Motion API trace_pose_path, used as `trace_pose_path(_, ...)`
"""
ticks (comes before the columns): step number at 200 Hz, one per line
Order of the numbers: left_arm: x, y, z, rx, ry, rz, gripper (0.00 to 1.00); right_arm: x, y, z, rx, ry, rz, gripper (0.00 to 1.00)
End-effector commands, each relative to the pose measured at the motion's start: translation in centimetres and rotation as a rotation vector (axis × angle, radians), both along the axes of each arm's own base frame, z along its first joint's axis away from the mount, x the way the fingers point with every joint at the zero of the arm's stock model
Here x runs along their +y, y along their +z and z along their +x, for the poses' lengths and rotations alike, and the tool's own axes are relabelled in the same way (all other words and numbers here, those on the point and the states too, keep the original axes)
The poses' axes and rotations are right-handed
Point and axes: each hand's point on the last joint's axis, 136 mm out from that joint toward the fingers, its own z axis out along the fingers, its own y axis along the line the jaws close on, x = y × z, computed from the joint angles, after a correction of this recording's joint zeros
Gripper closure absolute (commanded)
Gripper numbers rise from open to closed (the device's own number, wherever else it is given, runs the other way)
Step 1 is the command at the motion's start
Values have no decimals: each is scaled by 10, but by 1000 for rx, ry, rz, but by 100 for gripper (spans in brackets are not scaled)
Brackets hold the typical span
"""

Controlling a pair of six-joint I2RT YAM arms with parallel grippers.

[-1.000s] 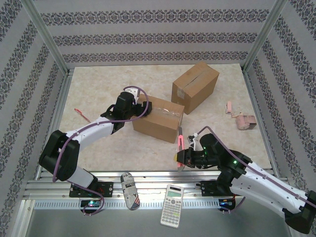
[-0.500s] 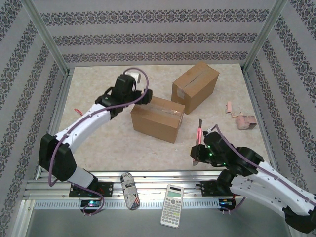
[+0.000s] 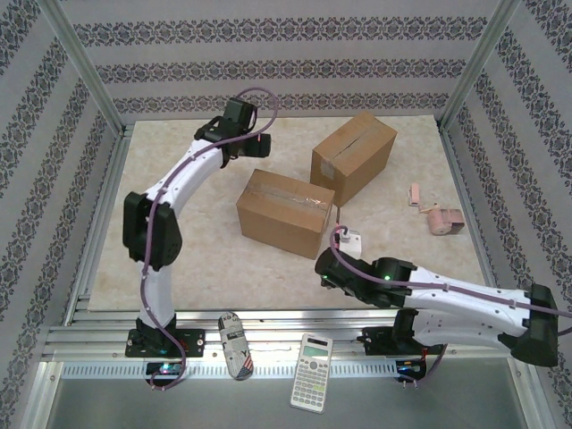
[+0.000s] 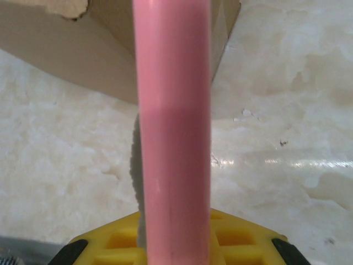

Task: Unpack the express box

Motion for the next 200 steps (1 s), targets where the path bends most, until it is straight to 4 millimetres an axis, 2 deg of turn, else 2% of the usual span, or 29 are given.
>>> trace_pose_path(1,11,13,4,4,15,10,9,16,22,22,-95,-81,55,100)
trace_pose_path(39,12,-14,9,54,4,30,9,25,29,40,-121,-107,6,100)
trace_pose_path(60,17,-30,-1,93,8,45,10,24,32,55,-137,-124,-7,100)
trace_pose_path(86,26,-40,-21,111,19,51,10,23,35,79,-160,-117,-28,100)
trace_pose_path(112,37,-46,-49,132,44,56,10,22,39,103,-195,-93,-68,100)
trace_pose_path(145,56,-48,-95,147,98,42,10,25,47,130,-244,-49,-141,100)
trace_pose_path(180,71,-55,-147,172,153,-10,10,46,53,161,-255,48,-141,100)
trace_pose_path(200,68,-60,-172,190,158,-80,10,67,55,178,-256,116,-130,100)
